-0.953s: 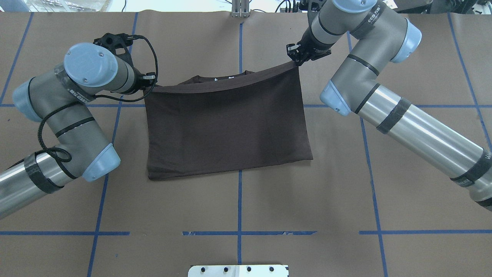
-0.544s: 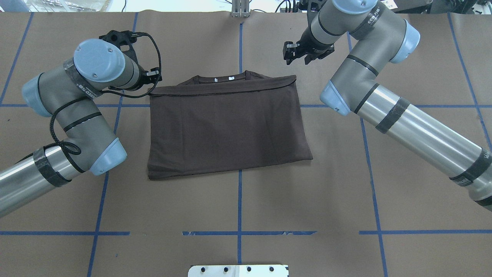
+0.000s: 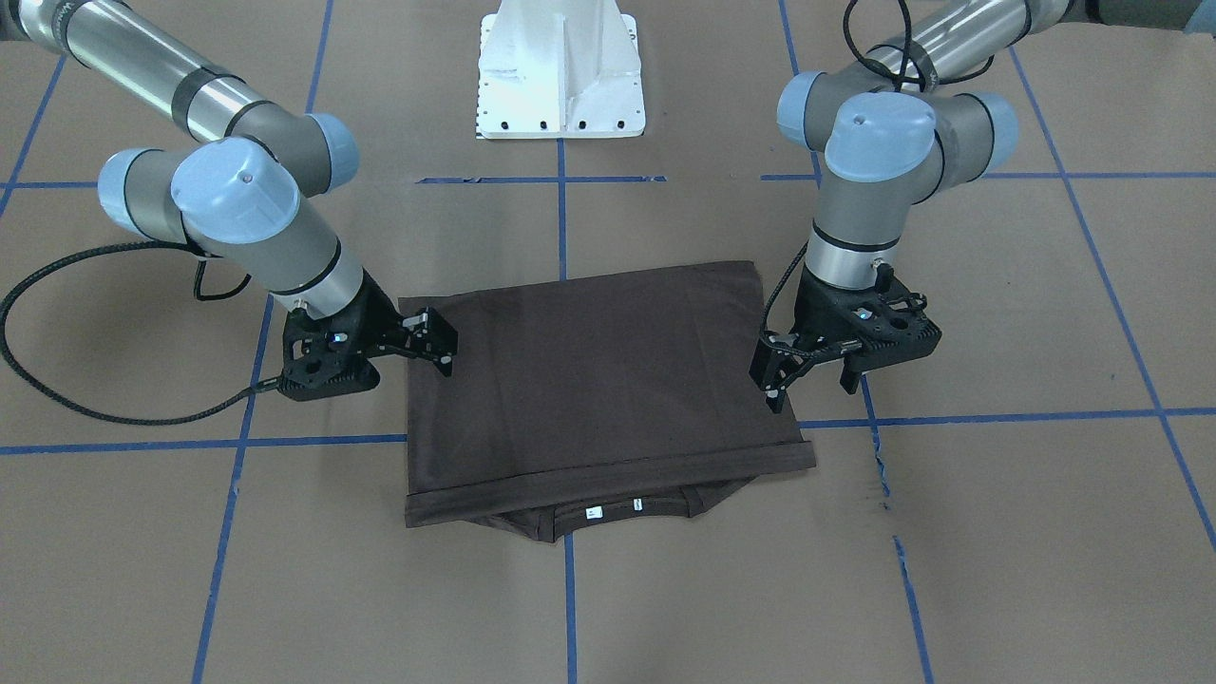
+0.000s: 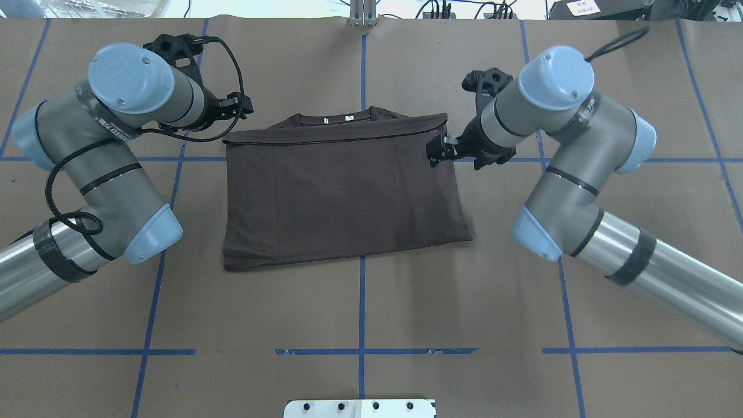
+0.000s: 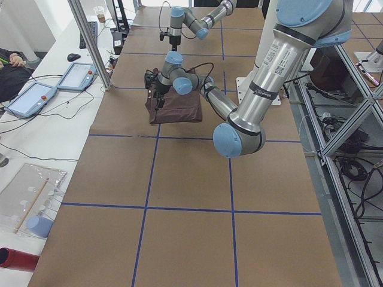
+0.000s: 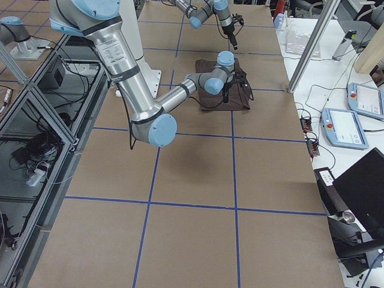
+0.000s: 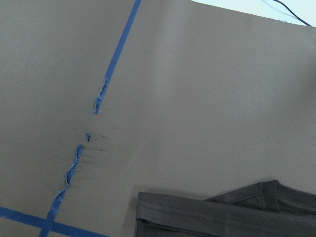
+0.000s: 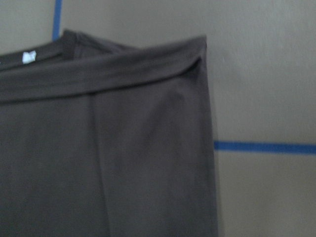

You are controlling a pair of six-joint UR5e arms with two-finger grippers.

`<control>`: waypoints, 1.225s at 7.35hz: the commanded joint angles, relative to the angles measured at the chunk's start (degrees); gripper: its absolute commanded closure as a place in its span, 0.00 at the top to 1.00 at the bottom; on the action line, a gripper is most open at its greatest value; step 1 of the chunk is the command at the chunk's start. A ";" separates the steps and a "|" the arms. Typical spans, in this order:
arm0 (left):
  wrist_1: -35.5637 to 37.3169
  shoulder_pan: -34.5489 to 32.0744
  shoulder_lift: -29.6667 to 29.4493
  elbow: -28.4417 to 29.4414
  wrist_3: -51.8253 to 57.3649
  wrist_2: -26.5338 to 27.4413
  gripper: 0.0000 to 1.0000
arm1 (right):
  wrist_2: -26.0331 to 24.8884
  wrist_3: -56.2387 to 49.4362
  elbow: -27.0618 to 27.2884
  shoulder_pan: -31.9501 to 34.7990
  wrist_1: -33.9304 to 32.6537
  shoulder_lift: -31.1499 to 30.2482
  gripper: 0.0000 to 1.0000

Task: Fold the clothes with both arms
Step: 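Release the hem and move the right gripper to the folded bundle's near corner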

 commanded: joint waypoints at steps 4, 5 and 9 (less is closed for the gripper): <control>0.44 -0.02 2.26 -4.73 -0.20 -0.36 1.00 | -2.88 2.90 3.43 -7.49 0.03 -6.55 0.69; 0.44 -0.02 2.26 -4.82 -0.20 -0.45 1.00 | -2.80 2.81 3.52 -7.49 0.03 -6.47 0.24; 0.44 -0.02 2.35 -4.82 -0.20 -0.45 1.00 | -2.10 2.55 4.48 -7.23 -0.06 -6.81 0.00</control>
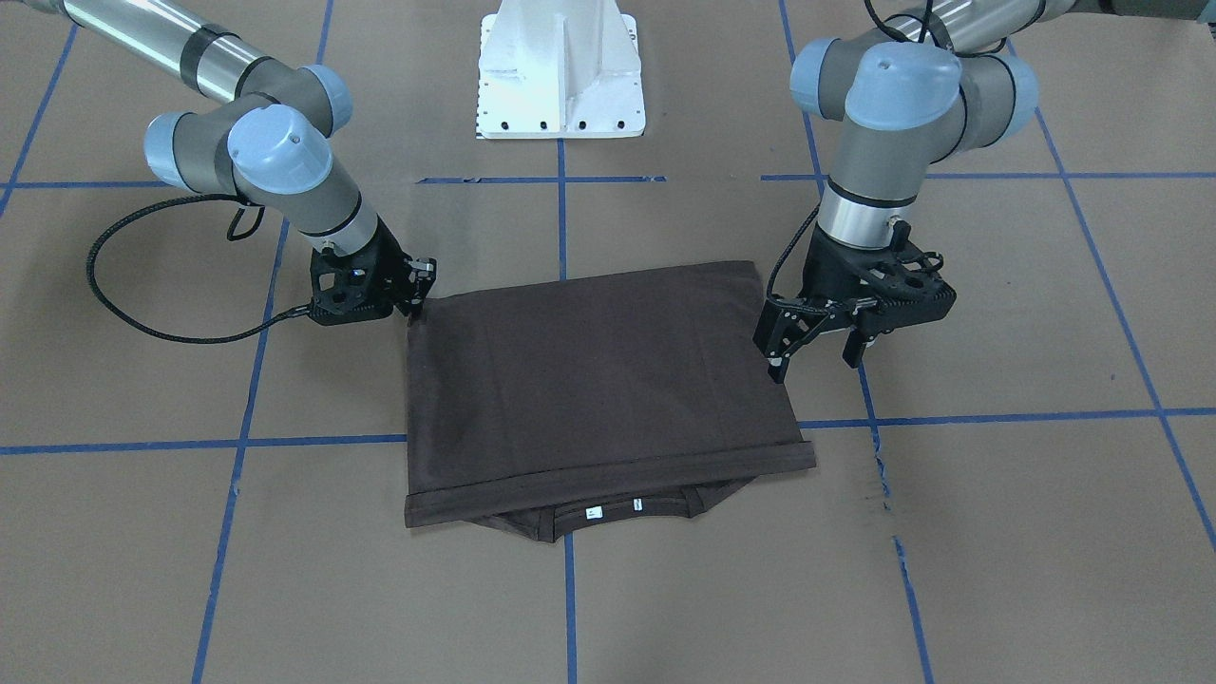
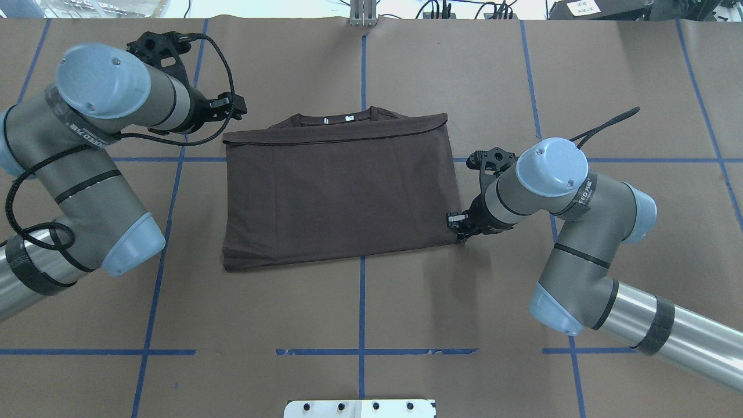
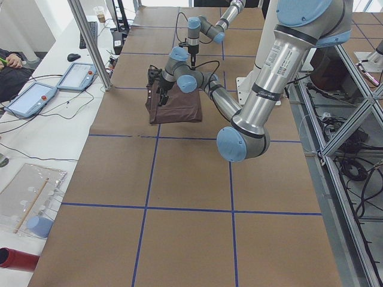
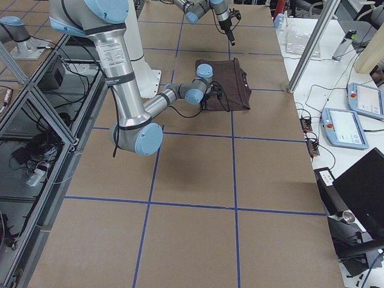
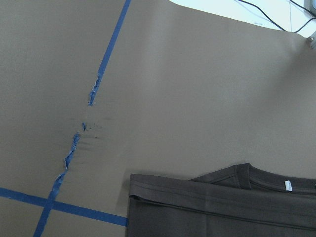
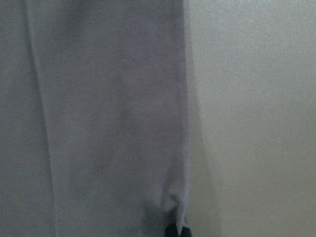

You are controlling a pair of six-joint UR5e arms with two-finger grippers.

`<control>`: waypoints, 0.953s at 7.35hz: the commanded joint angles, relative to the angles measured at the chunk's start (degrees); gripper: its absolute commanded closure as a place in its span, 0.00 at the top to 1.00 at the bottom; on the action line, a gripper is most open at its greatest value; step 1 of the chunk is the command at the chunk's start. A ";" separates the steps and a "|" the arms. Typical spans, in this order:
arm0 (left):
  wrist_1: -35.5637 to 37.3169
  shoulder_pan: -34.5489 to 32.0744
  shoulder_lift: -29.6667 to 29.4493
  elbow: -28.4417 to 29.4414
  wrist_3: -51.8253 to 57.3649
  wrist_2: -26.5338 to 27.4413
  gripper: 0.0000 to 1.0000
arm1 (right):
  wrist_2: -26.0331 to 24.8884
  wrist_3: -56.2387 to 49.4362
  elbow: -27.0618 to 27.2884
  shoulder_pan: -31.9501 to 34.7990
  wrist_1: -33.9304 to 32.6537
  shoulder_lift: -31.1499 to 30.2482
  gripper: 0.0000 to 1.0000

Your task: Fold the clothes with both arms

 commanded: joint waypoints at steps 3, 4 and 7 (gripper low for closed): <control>0.00 -0.03 0.03 -0.09 -0.09 0.03 1.00 | -0.66 0.03 9.69 -5.09 -0.03 -9.77 0.00; 0.09 -0.03 0.12 -0.87 -0.26 -0.06 1.00 | -2.58 0.11 15.29 -9.64 -0.03 -15.90 0.00; 0.97 0.32 -0.06 -2.29 -2.28 -0.15 1.00 | -4.09 3.95 27.82 -24.31 -0.03 -28.51 0.00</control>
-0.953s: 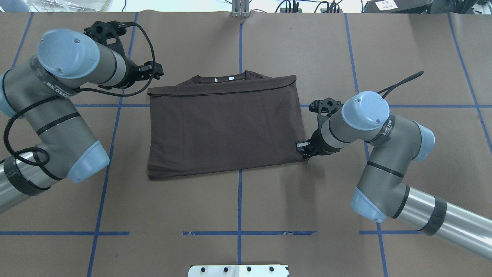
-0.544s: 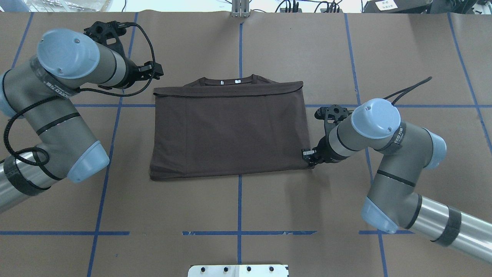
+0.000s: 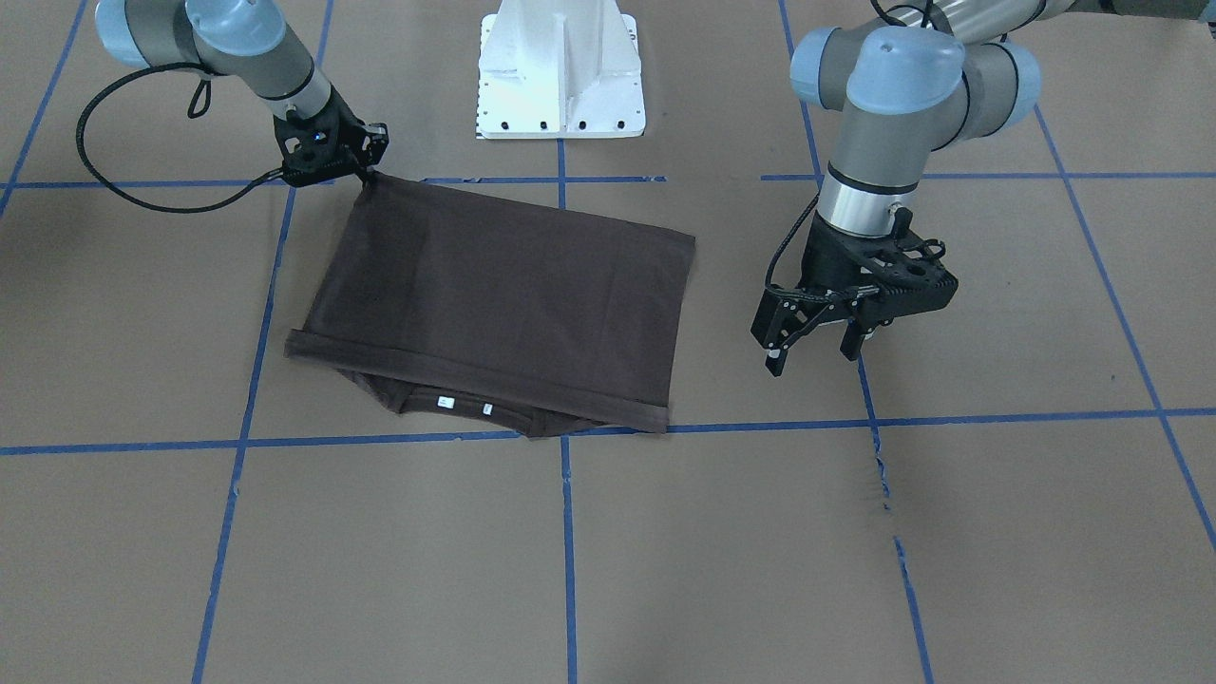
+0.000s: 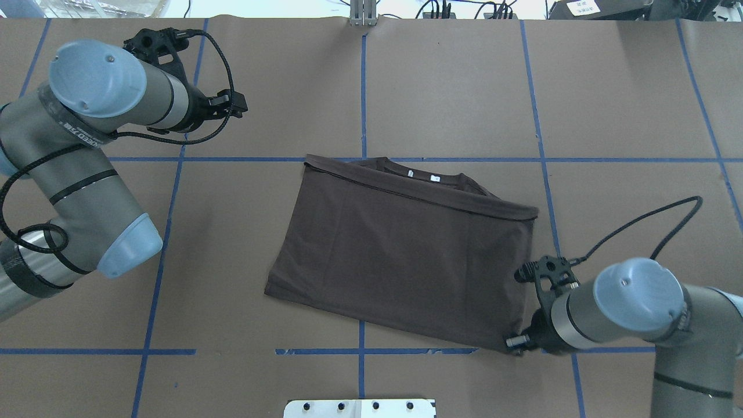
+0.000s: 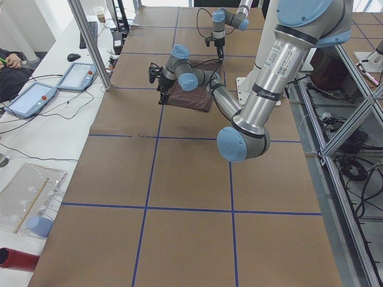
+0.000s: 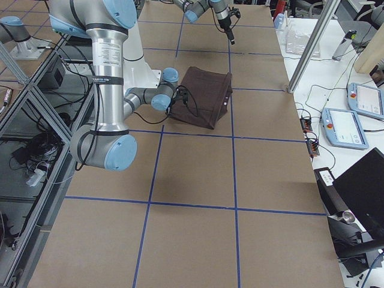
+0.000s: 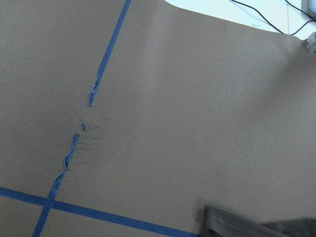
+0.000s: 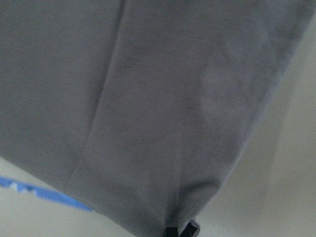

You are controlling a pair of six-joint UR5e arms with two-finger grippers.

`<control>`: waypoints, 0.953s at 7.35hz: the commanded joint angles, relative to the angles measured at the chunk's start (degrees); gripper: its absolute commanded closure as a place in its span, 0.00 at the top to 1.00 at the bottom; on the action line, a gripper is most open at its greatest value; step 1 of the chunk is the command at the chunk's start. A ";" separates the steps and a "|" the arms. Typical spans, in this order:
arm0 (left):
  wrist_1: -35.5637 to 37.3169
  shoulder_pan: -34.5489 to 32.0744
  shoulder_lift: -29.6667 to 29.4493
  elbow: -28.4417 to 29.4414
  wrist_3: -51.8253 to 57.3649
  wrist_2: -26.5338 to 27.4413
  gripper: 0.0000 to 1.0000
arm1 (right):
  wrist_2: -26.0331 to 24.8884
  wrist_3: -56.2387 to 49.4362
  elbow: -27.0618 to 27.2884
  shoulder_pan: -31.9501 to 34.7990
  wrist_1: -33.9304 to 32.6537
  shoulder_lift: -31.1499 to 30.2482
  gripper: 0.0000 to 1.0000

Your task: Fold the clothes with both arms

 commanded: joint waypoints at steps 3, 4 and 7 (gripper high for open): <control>2.58 6.00 0.95 -5.41 -10.30 -3.22 1.00 | -0.53 3.08 7.26 -7.13 0.26 -4.24 1.00; 2.68 12.22 1.39 -6.13 -19.94 -2.62 1.00 | -0.62 3.08 7.18 -1.09 0.35 -0.22 1.00; 4.60 27.72 2.19 -4.30 -38.39 4.06 0.90 | -0.19 3.08 7.09 9.85 0.35 5.95 1.00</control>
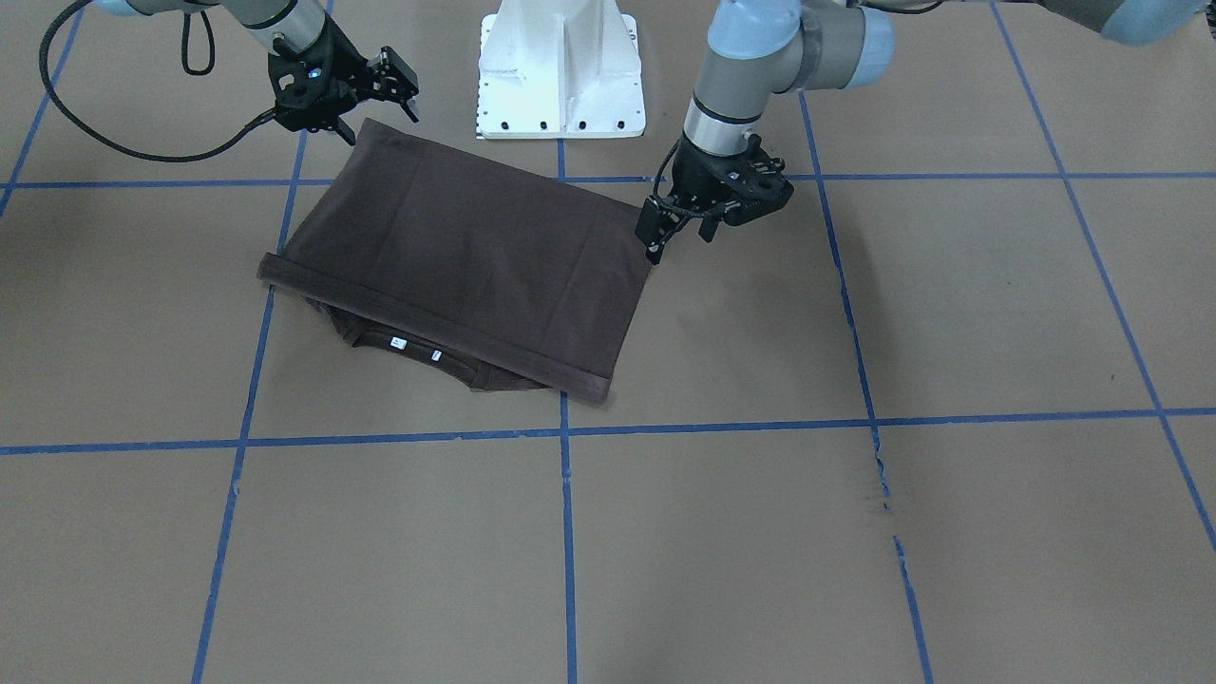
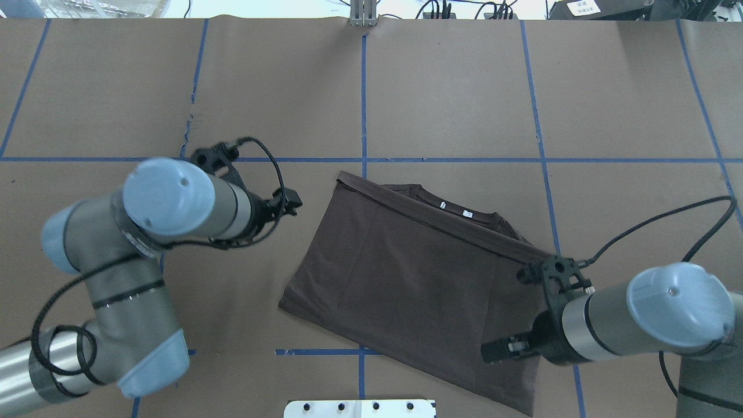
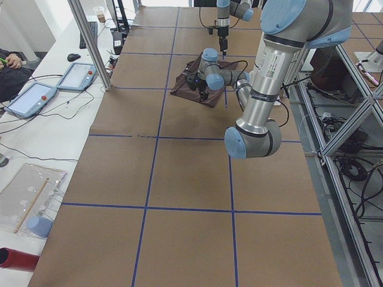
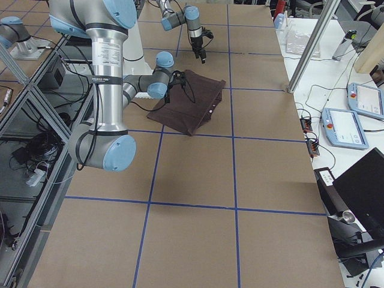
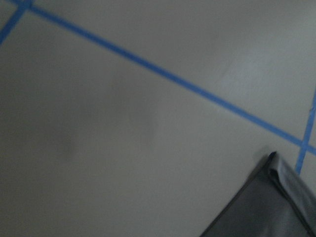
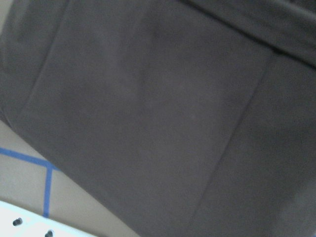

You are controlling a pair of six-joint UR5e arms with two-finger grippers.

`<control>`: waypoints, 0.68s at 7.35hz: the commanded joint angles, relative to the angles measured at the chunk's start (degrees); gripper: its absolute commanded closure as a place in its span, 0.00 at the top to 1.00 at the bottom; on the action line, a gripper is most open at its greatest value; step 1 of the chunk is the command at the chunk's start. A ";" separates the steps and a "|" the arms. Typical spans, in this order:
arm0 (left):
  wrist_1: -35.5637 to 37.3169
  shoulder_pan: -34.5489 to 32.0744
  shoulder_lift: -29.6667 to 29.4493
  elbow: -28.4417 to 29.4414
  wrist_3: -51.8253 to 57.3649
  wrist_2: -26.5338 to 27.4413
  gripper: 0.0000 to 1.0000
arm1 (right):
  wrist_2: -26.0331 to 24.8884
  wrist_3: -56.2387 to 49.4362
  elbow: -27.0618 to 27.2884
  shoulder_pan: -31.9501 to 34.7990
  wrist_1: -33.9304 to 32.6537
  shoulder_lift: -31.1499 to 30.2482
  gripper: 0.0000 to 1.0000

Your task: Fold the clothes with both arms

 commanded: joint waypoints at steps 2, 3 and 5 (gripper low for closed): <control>1.74 5.70 -0.75 3.37 -6.45 2.05 0.86 | -0.18 0.00 -0.44 4.72 0.01 3.04 1.00; 1.74 5.70 -0.75 4.07 -6.54 2.13 0.81 | -0.09 0.00 -0.36 4.98 0.01 3.13 1.00; 1.74 5.61 -0.75 3.99 -6.63 2.14 0.30 | 0.08 0.00 -0.27 5.16 0.01 3.13 1.00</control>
